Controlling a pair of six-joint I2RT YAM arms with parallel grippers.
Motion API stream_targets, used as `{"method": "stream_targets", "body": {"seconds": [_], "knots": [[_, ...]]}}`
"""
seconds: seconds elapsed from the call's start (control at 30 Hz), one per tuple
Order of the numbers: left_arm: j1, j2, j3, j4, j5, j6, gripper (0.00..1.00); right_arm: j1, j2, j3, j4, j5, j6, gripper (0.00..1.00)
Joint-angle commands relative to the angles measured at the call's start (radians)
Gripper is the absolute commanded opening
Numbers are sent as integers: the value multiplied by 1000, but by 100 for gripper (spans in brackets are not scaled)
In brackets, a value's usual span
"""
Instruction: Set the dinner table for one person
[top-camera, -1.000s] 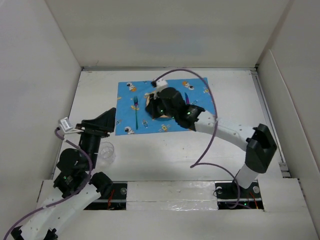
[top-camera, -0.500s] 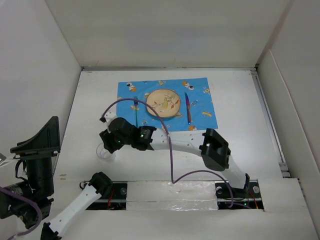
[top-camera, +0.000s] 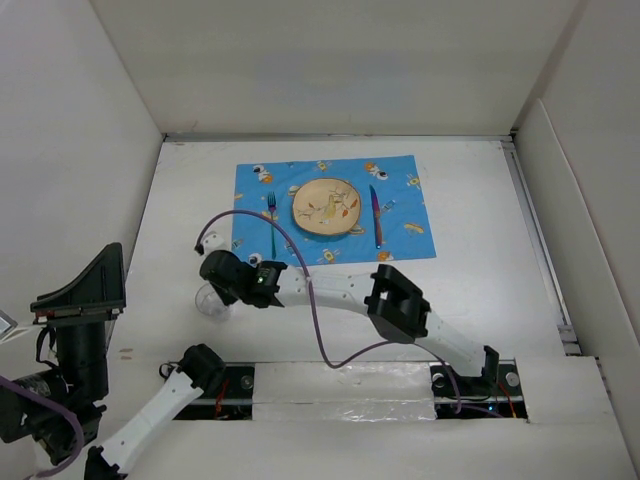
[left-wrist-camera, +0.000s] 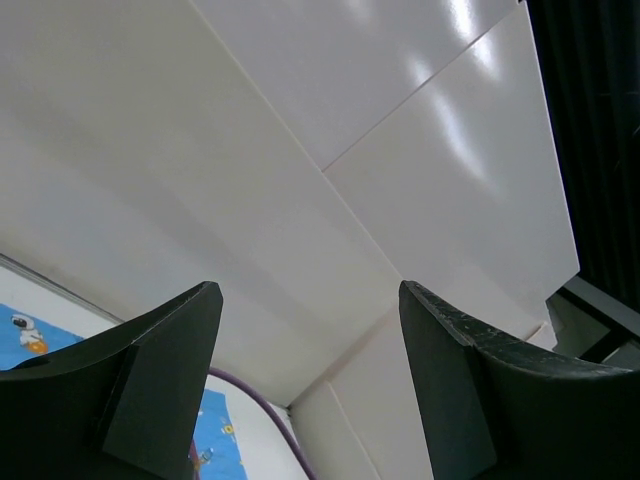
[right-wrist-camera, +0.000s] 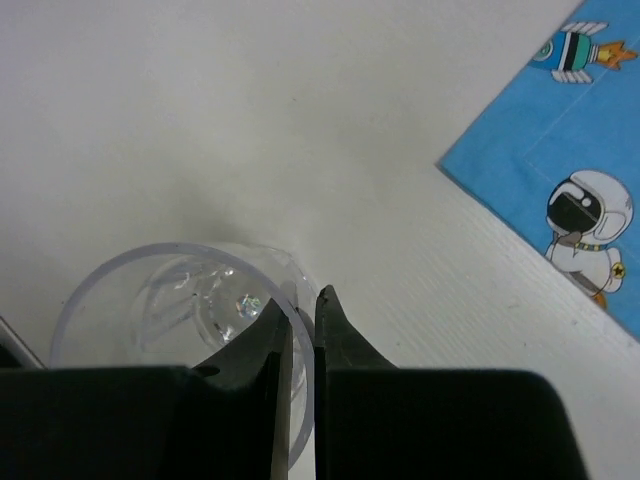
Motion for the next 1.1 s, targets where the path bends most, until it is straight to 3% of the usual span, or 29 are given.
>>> {"method": "stream_targets", "body": {"seconds": [0.0, 0.1, 0.2, 0.33, 0.47, 0.6, 0.8, 1.07], "knots": [[-5, -14, -14, 17, -11, 22, 69, 15, -30, 22, 41, 45, 15, 0], [-5, -5, -37, 37, 2, 20, 69, 15, -139, -50, 119, 86, 18, 0], [-5, 32, -37, 17, 34, 16, 69, -63, -295, -109, 173, 92, -7, 0], [-5, 129, -37, -25, 104, 42, 70, -279, -464, -277, 208, 60, -22, 0], [-5, 290, 1, -123, 190, 76, 73, -608, -509, -330, 161, 31, -48, 0], [-5, 438, -58, -157, 314, 79, 73, -845, -452, -306, 132, -38, -56, 0], [-5, 437, -177, -173, 341, 39, 74, -1058, -283, -123, 25, -82, -60, 0], [-5, 347, -197, -240, 235, 8, 74, -1111, -110, 15, -52, -94, -92, 0]]}}
